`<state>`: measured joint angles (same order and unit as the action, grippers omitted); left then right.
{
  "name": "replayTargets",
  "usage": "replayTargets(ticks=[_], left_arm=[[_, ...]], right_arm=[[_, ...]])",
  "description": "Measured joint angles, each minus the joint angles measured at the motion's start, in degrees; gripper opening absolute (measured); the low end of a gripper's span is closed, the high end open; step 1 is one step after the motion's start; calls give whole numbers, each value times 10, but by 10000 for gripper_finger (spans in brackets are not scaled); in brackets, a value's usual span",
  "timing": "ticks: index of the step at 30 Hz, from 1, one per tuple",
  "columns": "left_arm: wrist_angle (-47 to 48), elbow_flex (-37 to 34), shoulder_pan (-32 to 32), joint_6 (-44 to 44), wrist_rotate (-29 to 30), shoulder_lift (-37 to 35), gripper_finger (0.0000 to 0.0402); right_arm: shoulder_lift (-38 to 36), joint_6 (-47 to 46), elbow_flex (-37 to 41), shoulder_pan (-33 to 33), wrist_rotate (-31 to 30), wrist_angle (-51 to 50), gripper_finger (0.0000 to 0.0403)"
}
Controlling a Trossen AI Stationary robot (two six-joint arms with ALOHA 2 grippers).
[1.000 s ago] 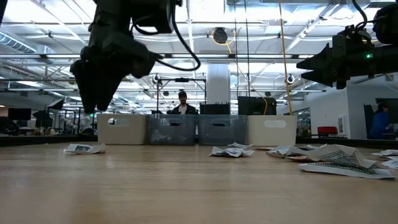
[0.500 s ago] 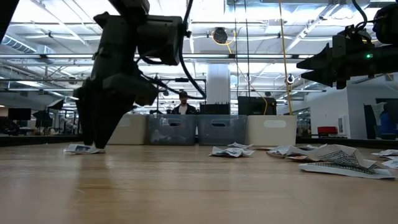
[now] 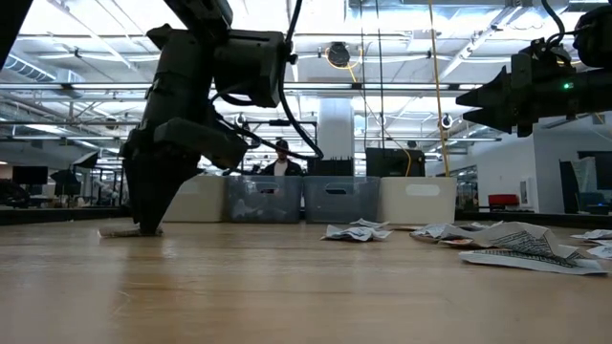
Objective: Pick & Place First Aid Supplies
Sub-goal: Put the towelette pack into the left black bin
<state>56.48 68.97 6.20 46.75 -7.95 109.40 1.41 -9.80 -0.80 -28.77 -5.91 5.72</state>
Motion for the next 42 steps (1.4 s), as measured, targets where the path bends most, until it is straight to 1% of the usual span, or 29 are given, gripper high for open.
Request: replayTargets(ticks=[3,5,9,12,19,23,26,32,37,40,42], left_arm=[[0,0,0,-1,0,0,25],[0,0,0,-1,0,0,10],[4,0,-2,3,-6,-2,15],[4,-1,-6,-4,-19,-16,8],[7,-1,-33,-25,-34,-94,5],[16,0,-51,-59,-43,-148,7],[46,0,-68,-69,-40,-183,6],[138,0,-101,-92,-35,-240,8],[197,1,-123,-91,-40,-258,6],[218,10,-149,-98,-41,-255,5],[217,28,-172,-108,-41,-245,4]], right_arm=[[0,0,0,0,0,0,297],[0,0,0,0,0,0,297],[0,0,0,0,0,0,297],[0,0,0,0,0,0,297],[0,0,0,0,0,0,297],[0,0,0,0,0,0,297],[0,0,0,0,0,0,297],[0,0,0,0,0,0,297],[0,0,0,0,0,0,297],[0,0,0,0,0,0,297],[0,0,0,0,0,0,297]])
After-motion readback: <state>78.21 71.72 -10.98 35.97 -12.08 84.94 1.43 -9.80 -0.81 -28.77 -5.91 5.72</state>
